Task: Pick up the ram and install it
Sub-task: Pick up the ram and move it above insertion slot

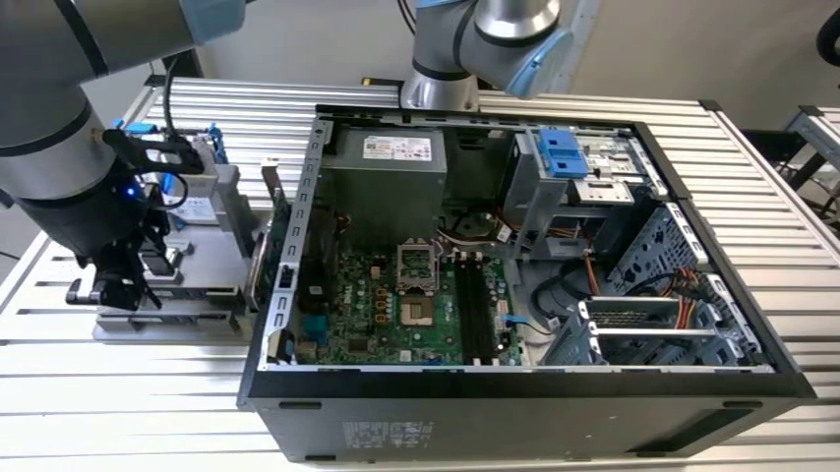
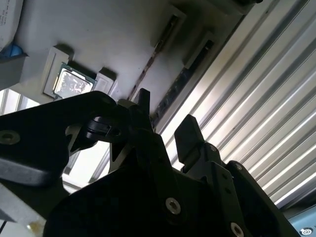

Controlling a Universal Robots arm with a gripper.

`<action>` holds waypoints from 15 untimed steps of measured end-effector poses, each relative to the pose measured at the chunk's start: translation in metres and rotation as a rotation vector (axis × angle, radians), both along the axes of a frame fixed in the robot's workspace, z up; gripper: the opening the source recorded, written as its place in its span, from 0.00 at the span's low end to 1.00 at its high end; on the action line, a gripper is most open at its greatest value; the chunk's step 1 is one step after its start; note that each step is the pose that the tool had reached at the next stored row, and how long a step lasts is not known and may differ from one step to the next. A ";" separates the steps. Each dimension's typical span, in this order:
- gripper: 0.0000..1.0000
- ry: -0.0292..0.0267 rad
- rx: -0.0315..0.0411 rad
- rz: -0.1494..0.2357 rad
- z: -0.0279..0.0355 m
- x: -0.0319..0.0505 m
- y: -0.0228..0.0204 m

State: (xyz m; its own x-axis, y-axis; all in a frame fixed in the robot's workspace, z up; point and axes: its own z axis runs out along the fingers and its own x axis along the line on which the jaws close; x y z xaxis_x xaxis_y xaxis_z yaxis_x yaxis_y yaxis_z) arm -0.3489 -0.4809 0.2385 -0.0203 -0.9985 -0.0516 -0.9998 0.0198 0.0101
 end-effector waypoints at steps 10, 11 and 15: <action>1.00 -0.0001 0.0001 -0.014 -0.0176 0.0000 -0.0063; 1.00 -0.0001 0.0002 -0.015 -0.0190 -0.0001 -0.0066; 1.00 0.0000 0.0001 -0.023 -0.0240 0.0000 -0.0068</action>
